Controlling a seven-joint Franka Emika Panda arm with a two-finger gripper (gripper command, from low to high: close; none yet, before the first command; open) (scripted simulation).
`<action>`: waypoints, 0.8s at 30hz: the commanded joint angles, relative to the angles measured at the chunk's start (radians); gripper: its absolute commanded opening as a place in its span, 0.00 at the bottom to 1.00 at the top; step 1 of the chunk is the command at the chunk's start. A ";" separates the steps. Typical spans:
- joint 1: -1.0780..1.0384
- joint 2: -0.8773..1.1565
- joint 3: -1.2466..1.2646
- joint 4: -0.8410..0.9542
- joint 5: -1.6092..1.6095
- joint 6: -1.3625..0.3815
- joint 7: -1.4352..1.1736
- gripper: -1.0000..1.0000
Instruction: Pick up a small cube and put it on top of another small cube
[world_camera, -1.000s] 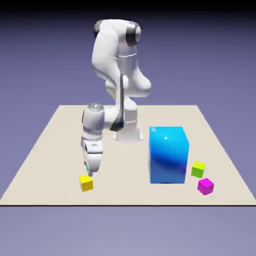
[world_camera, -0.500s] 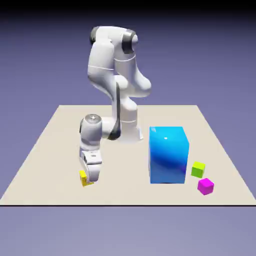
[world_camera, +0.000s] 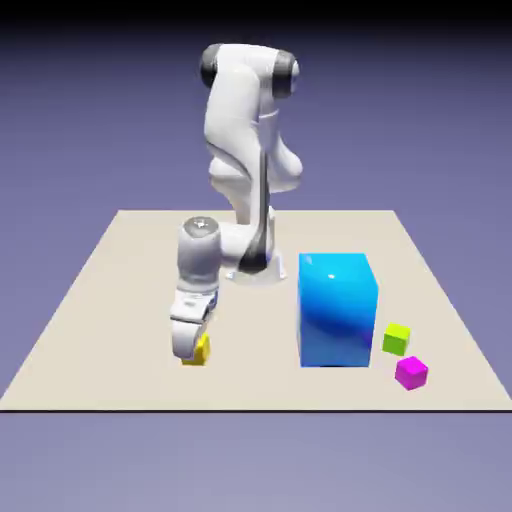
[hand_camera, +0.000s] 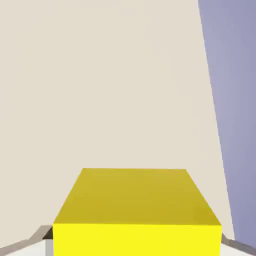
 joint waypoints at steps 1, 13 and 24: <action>0.036 0.001 -0.019 0.006 0.032 -0.010 0.033 0.00; 0.471 0.013 -0.243 0.082 0.422 -0.147 0.429 0.00; 0.870 0.039 -0.456 0.127 0.678 -0.263 0.639 0.00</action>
